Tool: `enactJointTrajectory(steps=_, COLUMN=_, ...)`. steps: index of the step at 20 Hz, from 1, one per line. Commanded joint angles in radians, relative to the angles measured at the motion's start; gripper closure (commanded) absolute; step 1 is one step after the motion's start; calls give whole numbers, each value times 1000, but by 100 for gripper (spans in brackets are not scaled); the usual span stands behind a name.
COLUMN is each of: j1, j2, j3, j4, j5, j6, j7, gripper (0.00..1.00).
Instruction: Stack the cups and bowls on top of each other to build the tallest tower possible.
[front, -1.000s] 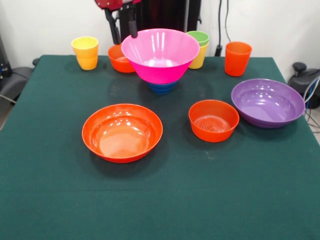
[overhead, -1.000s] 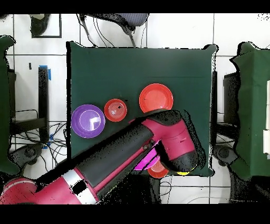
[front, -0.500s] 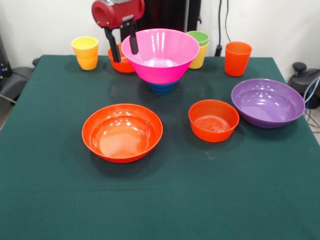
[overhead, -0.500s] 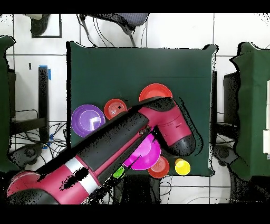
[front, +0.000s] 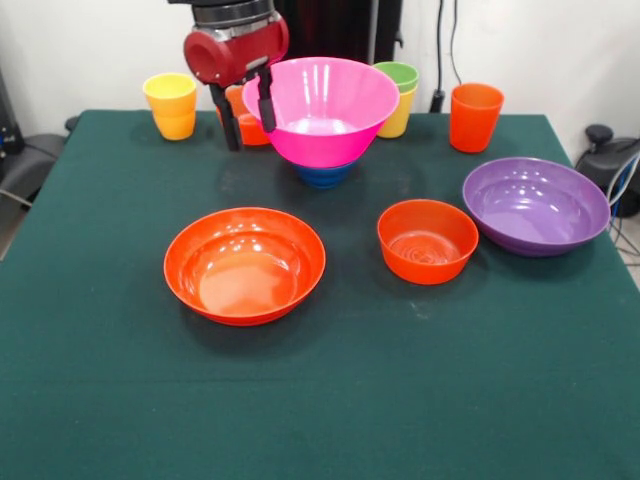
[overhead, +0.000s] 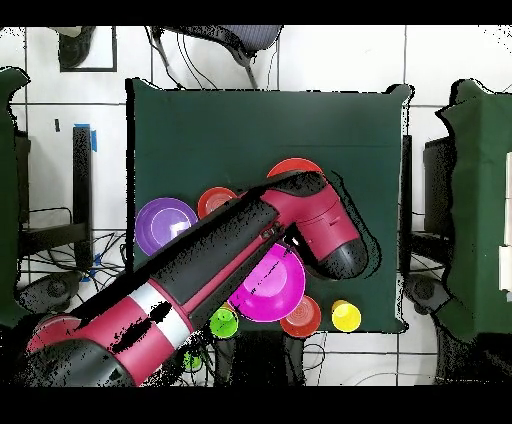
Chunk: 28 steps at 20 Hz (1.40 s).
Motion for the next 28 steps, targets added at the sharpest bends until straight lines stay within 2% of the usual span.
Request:
enactJointTrajectory(steps=1, j1=-34, j2=43, j3=116, j4=-87, j5=21, j6=81, j7=206, gripper=0)
enactJointTrajectory(steps=6, j1=-29, j2=35, j3=121, j4=-75, j5=38, j6=86, j7=214, gripper=0)
enactJointTrajectory(steps=11, j1=-18, j2=20, j3=152, j4=-18, j5=110, j6=151, j7=170, gripper=0)
enactJointTrajectory(steps=21, j1=25, j2=17, j3=177, j4=45, j5=211, j6=224, j7=159, gripper=0)
enactJointTrajectory(steps=28, j1=52, j2=25, j3=185, j4=68, j5=225, j6=234, j7=169, gripper=0)
